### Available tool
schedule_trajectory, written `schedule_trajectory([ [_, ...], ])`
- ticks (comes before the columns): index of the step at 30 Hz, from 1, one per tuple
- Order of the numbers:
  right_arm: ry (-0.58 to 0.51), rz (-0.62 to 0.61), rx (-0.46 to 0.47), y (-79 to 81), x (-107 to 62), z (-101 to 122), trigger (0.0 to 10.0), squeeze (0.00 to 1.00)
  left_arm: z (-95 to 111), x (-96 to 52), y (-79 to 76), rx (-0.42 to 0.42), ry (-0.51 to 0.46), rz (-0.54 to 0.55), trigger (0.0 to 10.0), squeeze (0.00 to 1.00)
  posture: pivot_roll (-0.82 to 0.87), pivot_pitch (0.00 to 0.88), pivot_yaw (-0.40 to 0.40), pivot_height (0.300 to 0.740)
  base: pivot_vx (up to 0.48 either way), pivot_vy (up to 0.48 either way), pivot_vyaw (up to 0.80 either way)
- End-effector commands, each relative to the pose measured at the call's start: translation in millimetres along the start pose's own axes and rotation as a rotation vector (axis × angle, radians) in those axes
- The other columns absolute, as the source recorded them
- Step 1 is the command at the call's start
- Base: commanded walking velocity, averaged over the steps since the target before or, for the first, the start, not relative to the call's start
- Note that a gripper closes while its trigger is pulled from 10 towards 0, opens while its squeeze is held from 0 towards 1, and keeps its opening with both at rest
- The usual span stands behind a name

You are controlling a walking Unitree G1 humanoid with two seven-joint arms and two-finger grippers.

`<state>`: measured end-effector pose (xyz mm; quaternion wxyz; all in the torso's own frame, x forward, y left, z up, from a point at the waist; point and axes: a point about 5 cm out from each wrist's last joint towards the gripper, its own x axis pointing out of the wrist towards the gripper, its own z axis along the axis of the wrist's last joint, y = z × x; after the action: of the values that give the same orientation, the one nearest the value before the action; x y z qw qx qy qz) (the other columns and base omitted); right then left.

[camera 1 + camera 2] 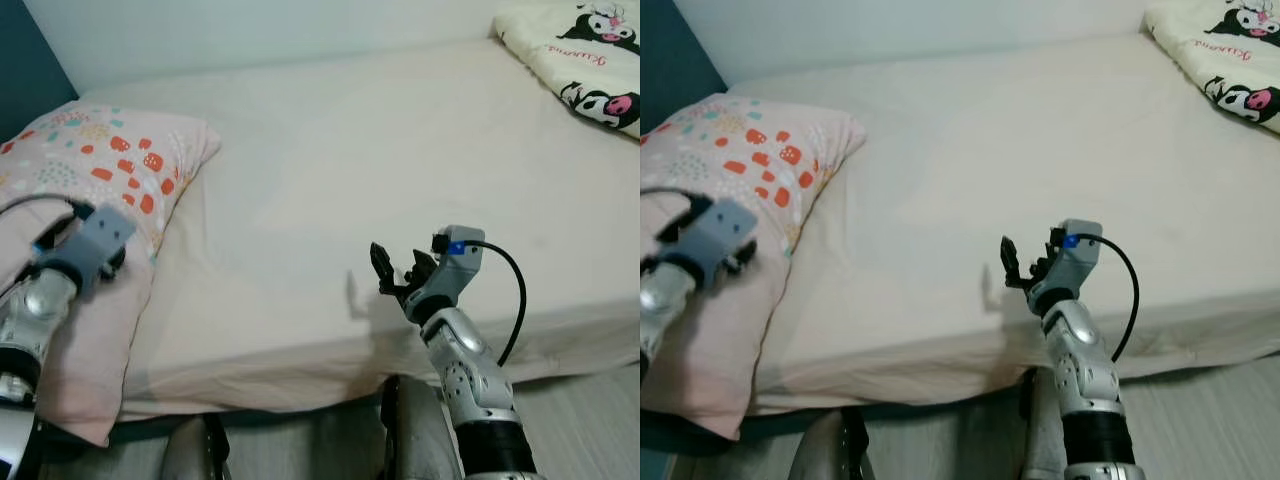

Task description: Clean up the room

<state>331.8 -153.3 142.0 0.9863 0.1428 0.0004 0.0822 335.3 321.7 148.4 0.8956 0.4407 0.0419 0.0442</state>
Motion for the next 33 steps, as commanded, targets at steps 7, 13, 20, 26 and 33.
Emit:
schedule_trajectory([
  [7, 0.020, 0.001, 0.010, -0.7, -2.9, -6.9, 10.0, 0.00, -32.7, -34.1, -24.2, 0.160, 0.083, -0.039, 10.0, 0.00, -0.02, 0.173, 0.067, 0.471, 0.000, 0.000, 0.00],
  [13, 0.023, 0.012, 0.010, 2.3, -0.7, -7.9, 10.0, 0.00, -45.3, -63.7, -40.2, 0.203, 0.136, -0.061, 10.0, 0.00, -0.01, 0.171, 0.067, 0.471, 0.000, 0.000, 0.00],
  [20, 0.019, 0.018, 0.013, 3.0, 1.7, -6.8, 10.0, 0.00, -53.9, -78.4, -40.3, 0.256, 0.193, 0.034, 10.0, 0.00, 0.00, 0.167, 0.057, 0.471, 0.000, 0.000, 0.00],
  [26, 0.017, 0.023, 0.013, 4.5, 3.2, -5.9, 10.0, 0.00, -56.7, -75.6, -43.2, 0.235, 0.238, 0.095, 10.0, 0.00, 0.00, 0.164, 0.050, 0.471, 0.000, 0.000, 0.00],
  [33, 0.000, 0.016, 0.005, 0.5, 3.7, 0.2, 10.0, 0.00, -58.9, -68.0, -46.2, 0.231, 0.297, 0.087, 0.0, 0.00, -0.03, 0.156, 0.059, 0.471, 0.000, 0.000, 0.00],
])
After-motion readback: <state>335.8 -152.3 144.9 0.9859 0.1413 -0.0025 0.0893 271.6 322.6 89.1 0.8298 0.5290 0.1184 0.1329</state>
